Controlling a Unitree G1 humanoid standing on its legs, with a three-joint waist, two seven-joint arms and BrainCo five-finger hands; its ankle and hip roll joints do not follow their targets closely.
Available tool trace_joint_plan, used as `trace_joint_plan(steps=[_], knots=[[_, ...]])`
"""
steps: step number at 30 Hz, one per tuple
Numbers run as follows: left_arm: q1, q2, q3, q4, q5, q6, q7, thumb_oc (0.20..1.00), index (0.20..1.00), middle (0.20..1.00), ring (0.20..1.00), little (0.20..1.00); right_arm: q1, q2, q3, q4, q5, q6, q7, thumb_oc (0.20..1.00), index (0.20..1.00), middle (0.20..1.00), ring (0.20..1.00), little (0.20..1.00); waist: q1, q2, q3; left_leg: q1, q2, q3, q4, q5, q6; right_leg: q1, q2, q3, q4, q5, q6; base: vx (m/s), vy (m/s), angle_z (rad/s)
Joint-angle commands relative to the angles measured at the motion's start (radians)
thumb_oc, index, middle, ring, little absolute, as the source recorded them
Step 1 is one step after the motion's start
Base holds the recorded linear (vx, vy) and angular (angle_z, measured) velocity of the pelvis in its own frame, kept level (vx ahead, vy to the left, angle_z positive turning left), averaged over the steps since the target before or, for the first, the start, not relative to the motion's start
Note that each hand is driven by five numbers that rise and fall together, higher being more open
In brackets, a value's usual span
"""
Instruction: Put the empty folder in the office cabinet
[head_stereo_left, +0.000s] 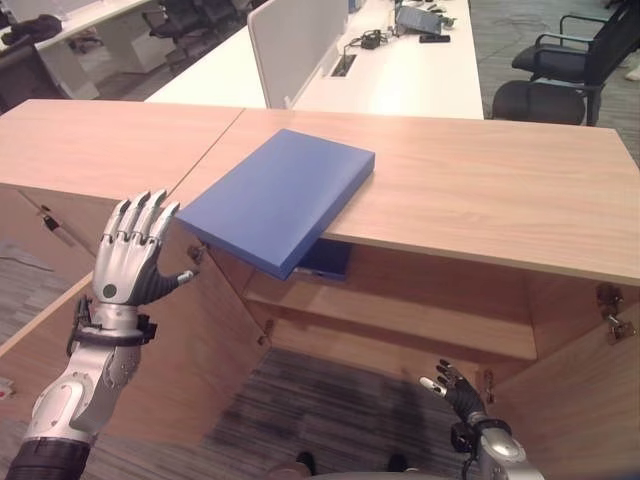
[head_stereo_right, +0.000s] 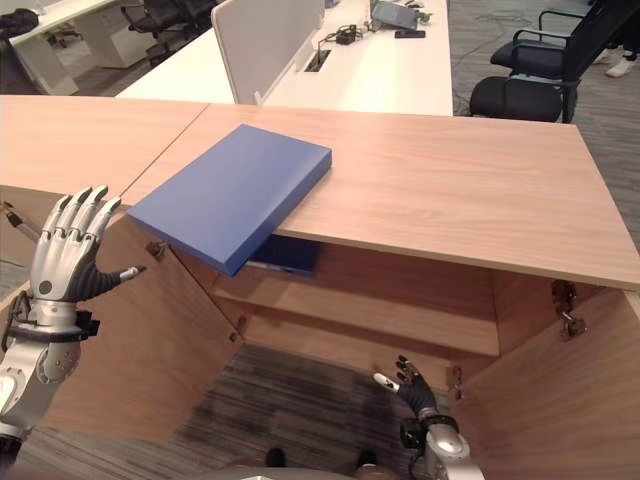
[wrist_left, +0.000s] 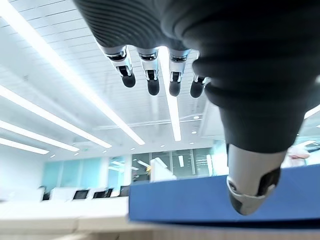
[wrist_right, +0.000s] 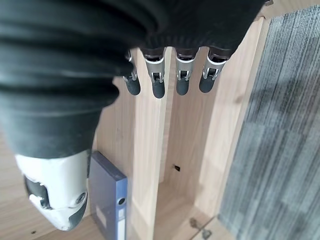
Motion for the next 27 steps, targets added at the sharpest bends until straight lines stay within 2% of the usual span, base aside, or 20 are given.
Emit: trace_joint_plan(steps=[1, 9, 27], knots=[[-0.066, 0.063, -0.019, -0.016, 0.022, -0.012, 0.015, 1.000, 1.000, 1.000, 1.000, 1.000, -0.035, -0.004, 0.037, -0.086, 0.058, -0.063, 0.011, 1.000, 1.000, 1.000, 1.000, 1.000, -0.020, -0.057, -0.025, -0.042, 0.072, -0.015, 0.097, -0.015, -0.081, 0.065, -0.044, 0.023, 0.037, -0.113, 0.065, 0.01, 0.011, -0.15], [-0.165, 0.116, -0.125, 0.010, 0.057, -0.015, -0.013, 1.000, 1.000, 1.000, 1.000, 1.000, -0.028, -0.008, 0.044, -0.085, 0.053, -0.064, 0.007, 1.000, 1.000, 1.000, 1.000, 1.000, -0.045, -0.057, -0.033, -0.025, 0.072, 0.004, 0.089, -0.022, -0.080, 0.069, -0.047, 0.037, 0.035, -0.108, 0.072, 0.02, 0.020, -0.07], [-0.218, 0.080, -0.234, 0.112, 0.039, -0.019, -0.058, 1.000, 1.000, 1.000, 1.000, 1.000, -0.012, -0.008, 0.023, -0.082, 0.067, -0.061, -0.015, 1.000, 1.000, 1.000, 1.000, 1.000, -0.069, -0.057, -0.028, -0.008, 0.072, 0.036, 0.087, -0.033, -0.077, 0.066, -0.053, 0.064, 0.023, -0.094, 0.080, 0.01, 0.014, -0.07]])
